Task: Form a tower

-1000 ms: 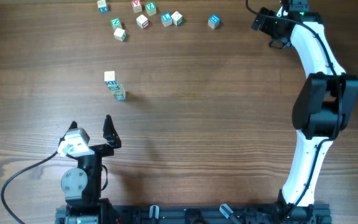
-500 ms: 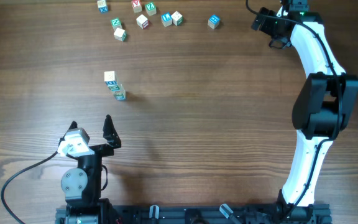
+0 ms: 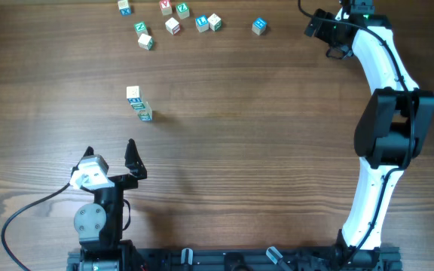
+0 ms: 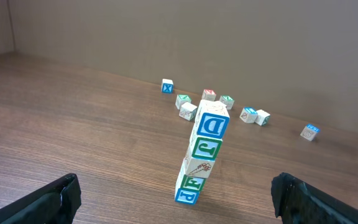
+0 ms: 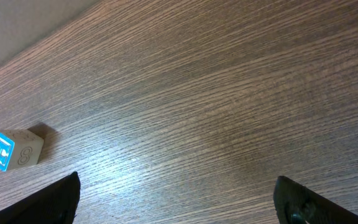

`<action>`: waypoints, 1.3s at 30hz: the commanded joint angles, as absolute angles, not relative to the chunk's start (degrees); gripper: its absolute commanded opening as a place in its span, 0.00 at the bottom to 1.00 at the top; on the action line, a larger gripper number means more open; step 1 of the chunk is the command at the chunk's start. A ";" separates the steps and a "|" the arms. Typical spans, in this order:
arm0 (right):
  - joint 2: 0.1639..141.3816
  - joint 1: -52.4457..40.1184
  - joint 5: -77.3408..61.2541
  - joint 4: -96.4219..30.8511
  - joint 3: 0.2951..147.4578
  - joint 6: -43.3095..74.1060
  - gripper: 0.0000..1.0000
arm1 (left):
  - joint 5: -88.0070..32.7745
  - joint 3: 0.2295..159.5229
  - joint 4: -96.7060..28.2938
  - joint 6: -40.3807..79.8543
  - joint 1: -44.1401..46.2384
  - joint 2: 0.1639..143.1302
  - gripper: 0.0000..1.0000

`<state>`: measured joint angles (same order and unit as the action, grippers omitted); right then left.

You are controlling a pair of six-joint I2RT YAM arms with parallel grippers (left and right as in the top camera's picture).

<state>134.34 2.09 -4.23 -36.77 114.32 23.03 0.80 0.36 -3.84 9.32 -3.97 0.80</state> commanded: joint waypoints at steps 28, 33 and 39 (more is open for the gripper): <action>73.84 0.56 -3.92 -37.01 114.39 22.55 1.00 | 0.89 0.36 -4.12 9.41 -3.86 0.27 1.00; 73.49 0.56 -4.14 -42.44 113.89 22.65 1.00 | 0.91 0.36 -4.12 9.41 -3.86 0.27 1.00; 65.06 0.56 -4.14 -13.82 98.50 22.65 1.00 | 0.89 0.36 -4.12 9.41 -3.86 0.27 1.00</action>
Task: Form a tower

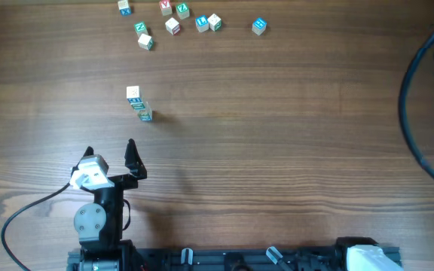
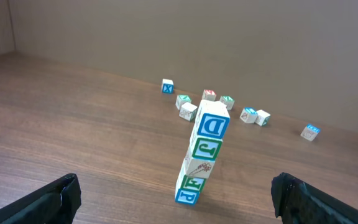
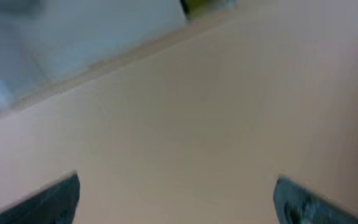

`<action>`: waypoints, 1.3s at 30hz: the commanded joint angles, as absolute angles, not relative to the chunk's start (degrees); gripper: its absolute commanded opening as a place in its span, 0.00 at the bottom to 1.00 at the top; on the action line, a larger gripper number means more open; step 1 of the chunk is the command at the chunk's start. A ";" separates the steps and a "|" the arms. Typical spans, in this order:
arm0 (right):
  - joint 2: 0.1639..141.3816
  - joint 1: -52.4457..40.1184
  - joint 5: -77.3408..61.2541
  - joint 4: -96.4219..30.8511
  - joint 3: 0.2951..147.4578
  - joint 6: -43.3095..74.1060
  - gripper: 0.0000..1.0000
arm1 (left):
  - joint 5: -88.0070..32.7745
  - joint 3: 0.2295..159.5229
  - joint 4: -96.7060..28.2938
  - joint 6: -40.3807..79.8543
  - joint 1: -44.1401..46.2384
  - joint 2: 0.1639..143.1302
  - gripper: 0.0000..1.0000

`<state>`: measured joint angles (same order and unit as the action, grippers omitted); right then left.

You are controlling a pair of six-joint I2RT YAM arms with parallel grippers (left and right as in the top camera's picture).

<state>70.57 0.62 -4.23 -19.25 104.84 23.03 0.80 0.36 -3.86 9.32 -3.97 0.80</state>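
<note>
A tower (image 1: 137, 103) of several lettered blocks stands left of the table's middle. In the left wrist view the tower (image 2: 204, 149) leans slightly, with a blue D block (image 2: 213, 124) on top and a blue P block at the base. My left gripper (image 1: 110, 148) is open on the near side of the tower and apart from it, its fingers wide at the frame's bottom corners (image 2: 176, 199). My right gripper (image 3: 176, 199) is open with nothing between its fingers. It faces a blurred pale surface and is out of the overhead view.
Several loose blocks (image 1: 173, 25) lie scattered along the far edge, a blue one (image 1: 258, 25) furthest right. A dark cable (image 1: 409, 113) loops in at the right edge. The right arm's white base (image 1: 364, 256) shows at the bottom right.
My right arm was stretched over the far right of the table near the blue block. Now it is gone from the overhead view and its camera shows only a blurred pale surface. Left arm and tower unchanged.
</note>
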 commanded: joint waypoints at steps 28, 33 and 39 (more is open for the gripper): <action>14.85 0.62 -4.14 24.08 14.33 22.63 1.00 | 0.89 0.36 -4.12 9.41 -3.86 0.27 1.00; 11.68 0.62 -4.14 25.08 8.71 22.68 1.00 | 0.89 0.36 -4.12 9.41 -3.86 0.27 1.00; 9.50 0.62 -4.14 26.39 4.91 22.63 1.00 | 0.89 0.36 -4.12 9.41 -3.86 0.27 1.00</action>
